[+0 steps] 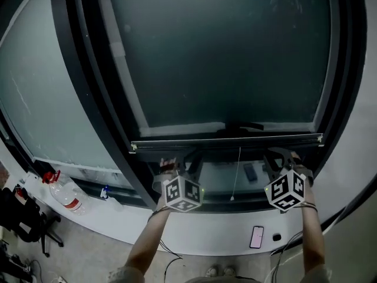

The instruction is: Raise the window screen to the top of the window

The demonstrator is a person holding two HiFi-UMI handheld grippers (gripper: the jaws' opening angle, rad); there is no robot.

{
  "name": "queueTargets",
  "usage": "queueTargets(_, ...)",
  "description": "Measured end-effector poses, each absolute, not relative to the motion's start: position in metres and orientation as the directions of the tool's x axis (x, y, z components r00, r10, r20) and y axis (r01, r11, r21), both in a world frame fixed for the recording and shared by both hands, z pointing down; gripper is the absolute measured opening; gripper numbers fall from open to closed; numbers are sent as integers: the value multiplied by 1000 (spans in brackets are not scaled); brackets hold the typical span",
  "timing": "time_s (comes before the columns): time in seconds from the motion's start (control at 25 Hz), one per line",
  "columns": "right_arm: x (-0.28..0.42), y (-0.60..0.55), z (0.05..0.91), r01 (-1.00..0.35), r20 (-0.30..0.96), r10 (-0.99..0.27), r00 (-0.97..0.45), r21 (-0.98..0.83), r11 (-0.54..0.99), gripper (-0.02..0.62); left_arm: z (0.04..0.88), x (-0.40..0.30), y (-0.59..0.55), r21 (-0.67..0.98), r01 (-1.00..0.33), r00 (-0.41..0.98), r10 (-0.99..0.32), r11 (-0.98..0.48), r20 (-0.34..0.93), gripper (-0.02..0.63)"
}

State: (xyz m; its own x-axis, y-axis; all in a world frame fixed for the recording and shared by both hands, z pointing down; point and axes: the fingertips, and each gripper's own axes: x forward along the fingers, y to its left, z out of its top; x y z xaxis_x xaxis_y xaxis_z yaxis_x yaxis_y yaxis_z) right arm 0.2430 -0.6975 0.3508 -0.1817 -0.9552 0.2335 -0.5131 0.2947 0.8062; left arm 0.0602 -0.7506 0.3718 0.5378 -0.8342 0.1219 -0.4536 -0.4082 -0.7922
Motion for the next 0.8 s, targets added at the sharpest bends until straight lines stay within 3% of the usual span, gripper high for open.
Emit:
queueTargets(0.2, 264, -732, 387, -217, 408, -909, -87, 883, 417, 26, 391, 70, -778, -880, -214, 481, -830, -425, 284, 83)
queueTargets(0.32, 273, -750, 403, -119, 471, -881, -38, 874, 472, 37, 397, 68, -788, -887, -152, 457, -827, -435, 328, 91)
queueTargets(0.52, 279, -759, 403, -90, 498, -867, -26, 862, 498, 41, 395, 70, -788, -883, -146, 477, -813, -447, 333, 91)
queueTargets(0.68, 279, -760, 402, -79, 499, -866, -19, 863, 499, 41, 419, 57, -795, -831, -80, 402, -780, -551, 479, 94)
queueTargets(0.8, 278, -761, 403, -106, 510, -860, -35, 853, 511, 41, 420, 53, -799, -829, -72, 378, -784, -555, 492, 110)
